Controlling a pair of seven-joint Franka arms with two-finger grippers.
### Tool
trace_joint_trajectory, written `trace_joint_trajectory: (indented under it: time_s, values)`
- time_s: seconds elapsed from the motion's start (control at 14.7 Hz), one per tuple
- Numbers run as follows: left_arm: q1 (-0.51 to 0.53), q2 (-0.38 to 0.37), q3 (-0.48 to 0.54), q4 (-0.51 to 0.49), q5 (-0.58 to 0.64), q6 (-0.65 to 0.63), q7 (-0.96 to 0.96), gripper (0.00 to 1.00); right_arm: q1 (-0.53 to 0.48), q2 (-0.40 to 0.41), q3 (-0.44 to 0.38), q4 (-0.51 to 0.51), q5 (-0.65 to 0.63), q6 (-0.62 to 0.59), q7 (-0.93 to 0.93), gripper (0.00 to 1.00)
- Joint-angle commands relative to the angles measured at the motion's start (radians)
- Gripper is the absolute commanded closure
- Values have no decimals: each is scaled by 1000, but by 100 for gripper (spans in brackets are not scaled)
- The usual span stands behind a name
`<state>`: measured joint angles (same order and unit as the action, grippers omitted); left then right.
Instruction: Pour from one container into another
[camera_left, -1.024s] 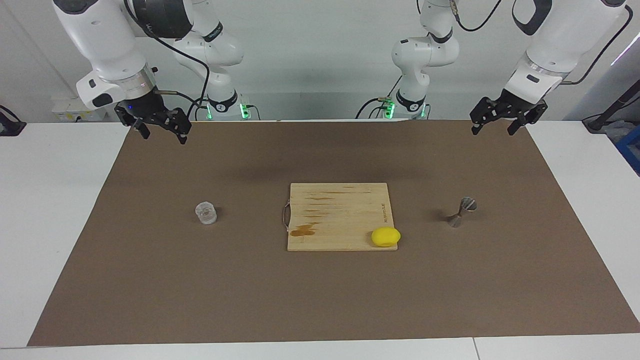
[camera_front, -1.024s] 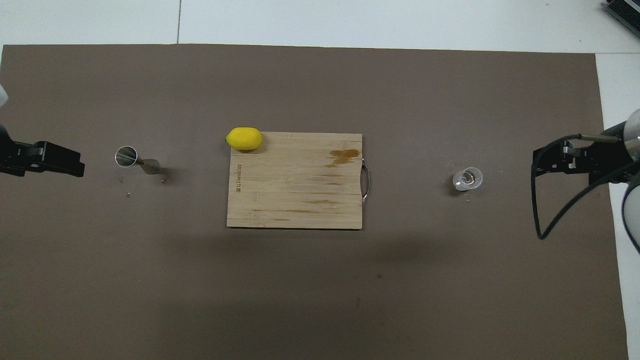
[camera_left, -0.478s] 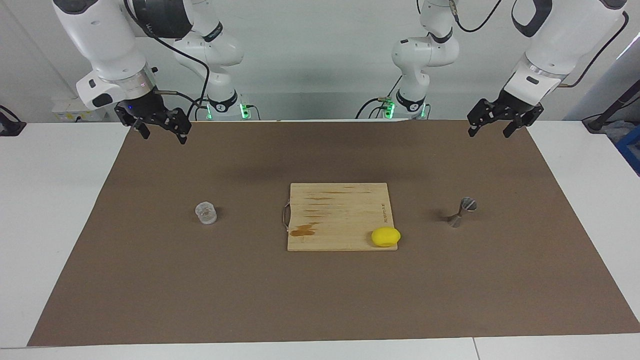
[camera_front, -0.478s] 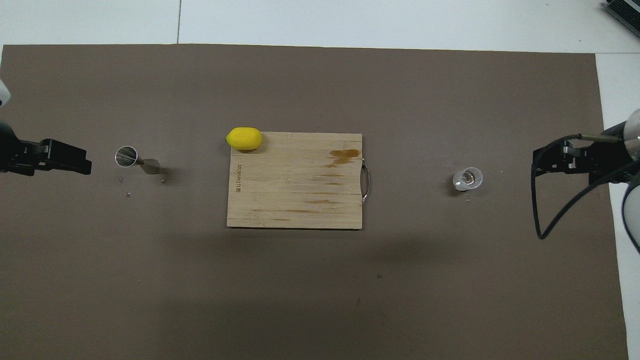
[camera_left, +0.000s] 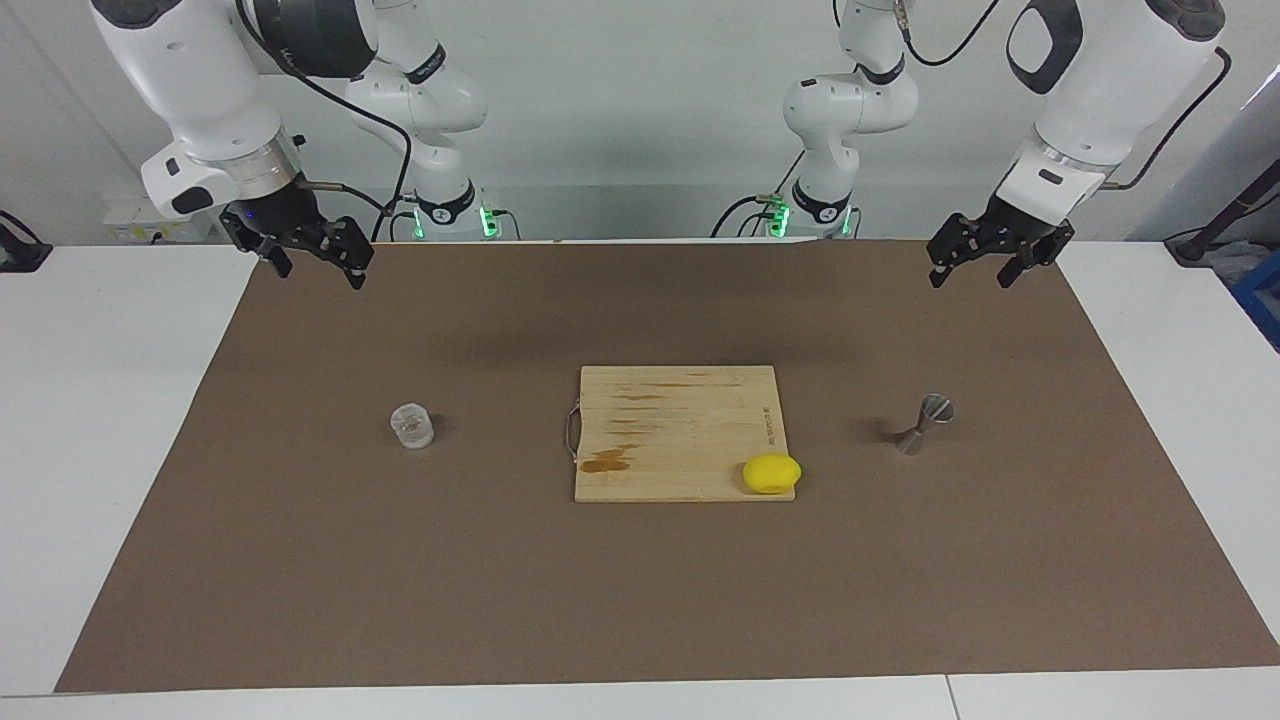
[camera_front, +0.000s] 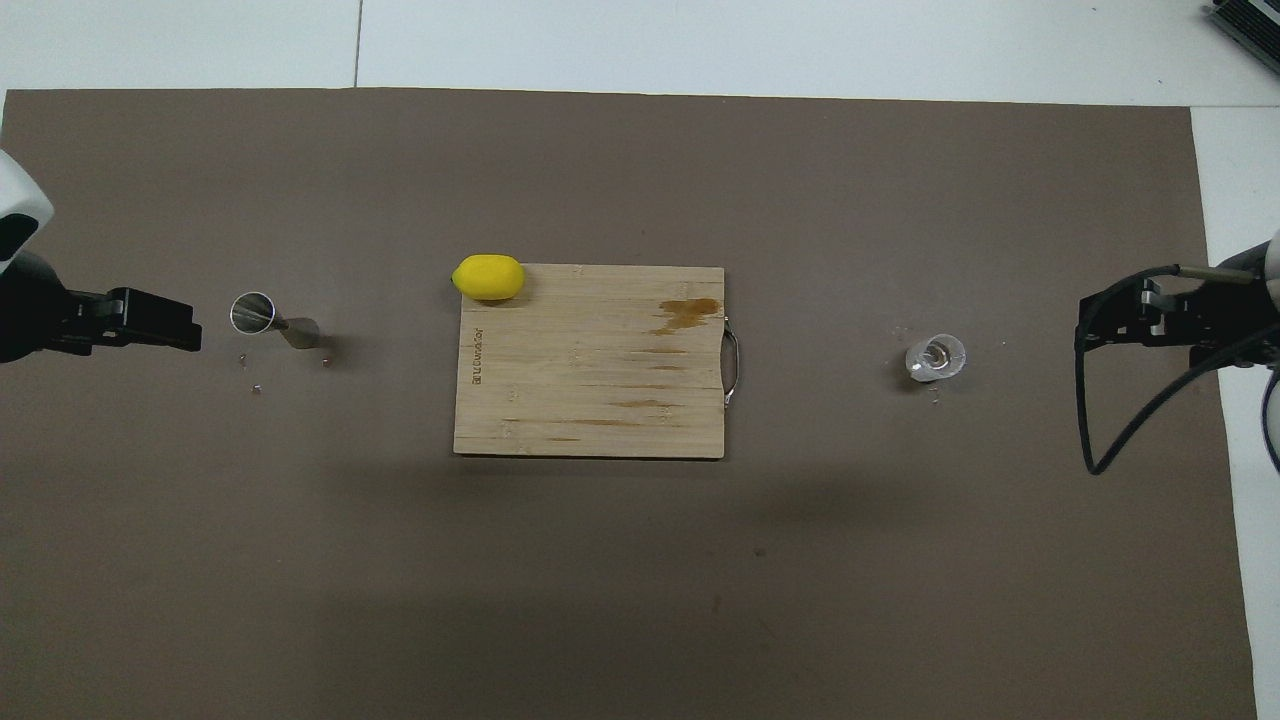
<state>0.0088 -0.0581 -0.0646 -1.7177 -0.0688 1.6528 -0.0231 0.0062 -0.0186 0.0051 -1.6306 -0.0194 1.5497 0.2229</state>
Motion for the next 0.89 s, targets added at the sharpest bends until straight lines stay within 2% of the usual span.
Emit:
trace_joint_trajectory:
  time_s: [0.0, 0.41, 0.55, 0.68, 0.82]
  values:
    - [16, -5, -3, -23, -23, -13, -29, 0, -26, -26, 4, -25, 15, -14, -20, 0]
    - [19, 55, 2, -3, -22, -155, -326, 0, -19, -26, 4, -23, 15, -8, -34, 0]
    - [39, 102, 5, 50, -31, -185, -415, 0, -26, -26, 4, -20, 15, -13, -82, 0]
    - [78, 127, 6, 61, -121, -205, -515, 0, -25, -26, 4, -22, 15, -16, -80, 0]
    - [103, 147, 5, 46, -161, -185, -648, 0, -23, -24, 4, -20, 15, -13, -89, 0]
